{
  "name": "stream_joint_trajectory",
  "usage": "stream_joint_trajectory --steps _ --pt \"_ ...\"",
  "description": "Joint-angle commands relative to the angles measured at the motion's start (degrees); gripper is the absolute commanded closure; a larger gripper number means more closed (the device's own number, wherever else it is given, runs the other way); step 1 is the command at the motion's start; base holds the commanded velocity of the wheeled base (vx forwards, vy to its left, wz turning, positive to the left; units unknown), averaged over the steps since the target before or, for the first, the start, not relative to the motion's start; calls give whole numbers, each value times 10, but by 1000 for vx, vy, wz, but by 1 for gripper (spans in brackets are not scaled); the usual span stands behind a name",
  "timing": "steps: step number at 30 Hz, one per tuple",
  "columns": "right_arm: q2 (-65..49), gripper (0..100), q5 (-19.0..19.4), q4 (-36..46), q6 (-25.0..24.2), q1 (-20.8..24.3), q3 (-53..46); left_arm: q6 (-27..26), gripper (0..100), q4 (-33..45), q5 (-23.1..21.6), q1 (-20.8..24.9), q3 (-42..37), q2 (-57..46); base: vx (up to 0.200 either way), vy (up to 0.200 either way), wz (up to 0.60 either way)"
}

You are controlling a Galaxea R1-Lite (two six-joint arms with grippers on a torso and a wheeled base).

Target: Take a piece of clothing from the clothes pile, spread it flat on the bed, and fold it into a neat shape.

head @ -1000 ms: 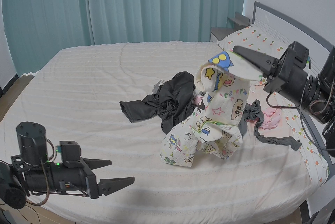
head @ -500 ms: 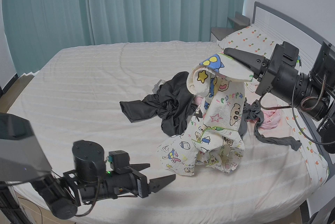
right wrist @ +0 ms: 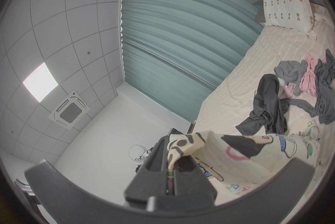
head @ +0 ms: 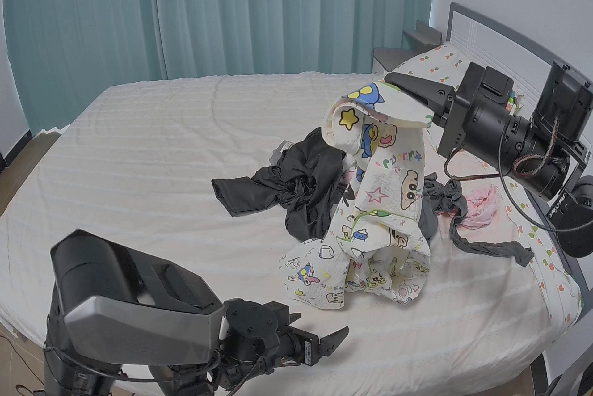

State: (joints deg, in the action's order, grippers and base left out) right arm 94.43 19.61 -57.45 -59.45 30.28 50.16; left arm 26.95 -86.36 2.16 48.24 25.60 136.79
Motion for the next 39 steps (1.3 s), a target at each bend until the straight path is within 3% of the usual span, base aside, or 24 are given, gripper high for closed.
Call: stream_joint_trajectory --steps 1,9,16,23,39 --pt "13 100 -10 0 -8 2 20 31 0 0 17 -2 48 32 0 0 0" --pt "14 100 -23 13 -13 10 22 39 0 -2 73 -21 130 94 0 0 0" --pt "2 100 -23 15 -47 11 34 97 0 0 66 -29 157 100 0 0 0" --pt "4 100 -24 15 -48 17 37 98 0 0 33 -28 165 107 0 0 0" --pt "-35 100 -24 52 -48 60 38 79 0 2 27 -39 183 122 0 0 0"
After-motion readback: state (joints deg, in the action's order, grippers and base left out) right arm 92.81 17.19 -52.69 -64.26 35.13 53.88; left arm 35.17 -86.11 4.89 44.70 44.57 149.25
